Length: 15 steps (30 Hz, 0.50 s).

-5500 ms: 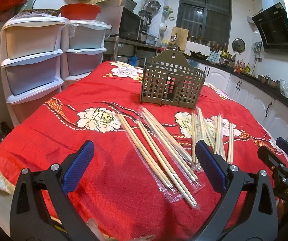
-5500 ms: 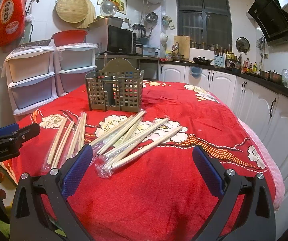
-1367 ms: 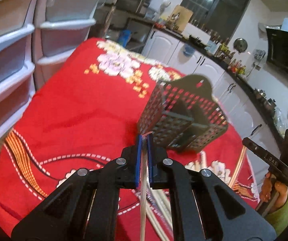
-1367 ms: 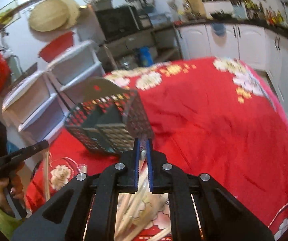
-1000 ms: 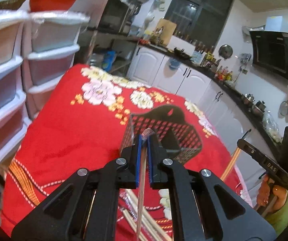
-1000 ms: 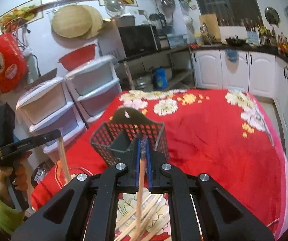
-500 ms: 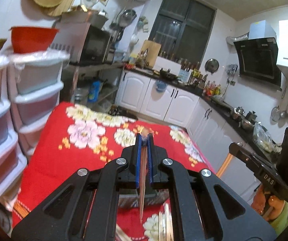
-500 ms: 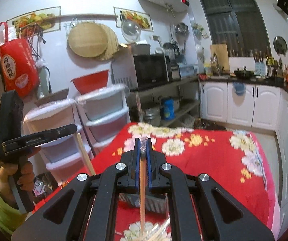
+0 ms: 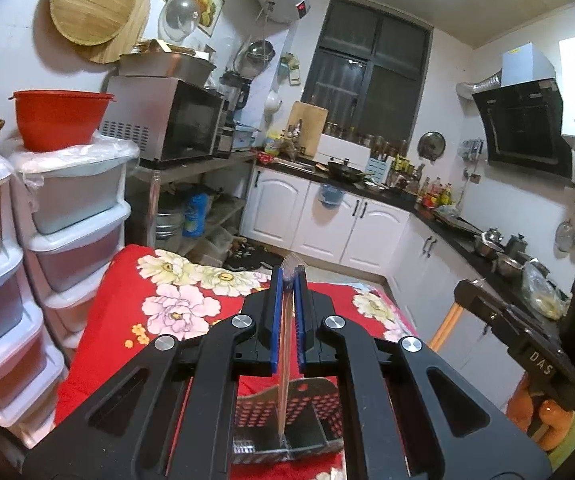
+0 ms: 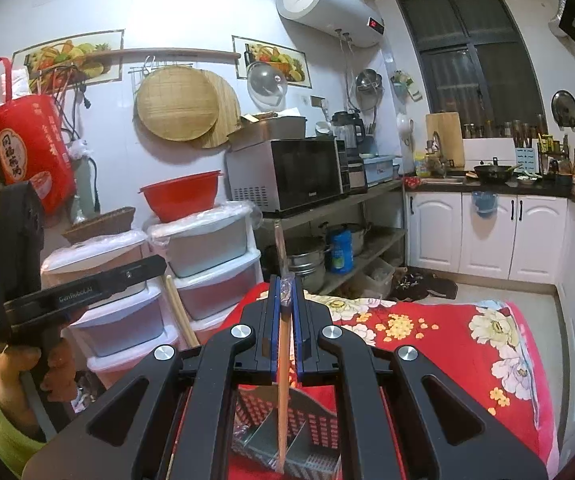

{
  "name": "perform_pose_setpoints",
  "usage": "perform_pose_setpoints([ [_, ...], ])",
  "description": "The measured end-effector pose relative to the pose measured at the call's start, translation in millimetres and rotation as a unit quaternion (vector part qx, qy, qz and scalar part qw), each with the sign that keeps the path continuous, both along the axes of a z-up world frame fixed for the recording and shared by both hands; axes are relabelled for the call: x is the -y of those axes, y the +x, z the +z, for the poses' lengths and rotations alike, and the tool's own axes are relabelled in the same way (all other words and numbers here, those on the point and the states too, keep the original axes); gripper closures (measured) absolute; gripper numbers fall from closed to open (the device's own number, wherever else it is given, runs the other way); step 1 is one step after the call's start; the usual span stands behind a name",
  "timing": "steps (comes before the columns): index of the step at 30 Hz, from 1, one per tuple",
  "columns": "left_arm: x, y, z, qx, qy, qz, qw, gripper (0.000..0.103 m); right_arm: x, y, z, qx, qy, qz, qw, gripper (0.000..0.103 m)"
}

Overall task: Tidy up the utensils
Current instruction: 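Lift the chopstick with the right tool and lower it into the caddy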

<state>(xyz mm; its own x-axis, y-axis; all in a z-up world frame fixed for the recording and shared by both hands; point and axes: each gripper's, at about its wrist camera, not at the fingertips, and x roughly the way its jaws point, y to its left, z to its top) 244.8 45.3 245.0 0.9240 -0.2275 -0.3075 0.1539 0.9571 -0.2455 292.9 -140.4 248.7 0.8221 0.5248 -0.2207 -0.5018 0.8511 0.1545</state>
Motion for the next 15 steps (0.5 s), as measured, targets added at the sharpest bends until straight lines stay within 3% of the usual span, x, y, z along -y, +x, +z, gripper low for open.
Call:
perform_pose_setpoints([
  [15,-3.6,33.3,-68.1,-0.056,0.008,0.023,0.9981,0.102,-7.3,46.9,-57.8,-0.026,-0.024,-0.035,0.999,0.097],
])
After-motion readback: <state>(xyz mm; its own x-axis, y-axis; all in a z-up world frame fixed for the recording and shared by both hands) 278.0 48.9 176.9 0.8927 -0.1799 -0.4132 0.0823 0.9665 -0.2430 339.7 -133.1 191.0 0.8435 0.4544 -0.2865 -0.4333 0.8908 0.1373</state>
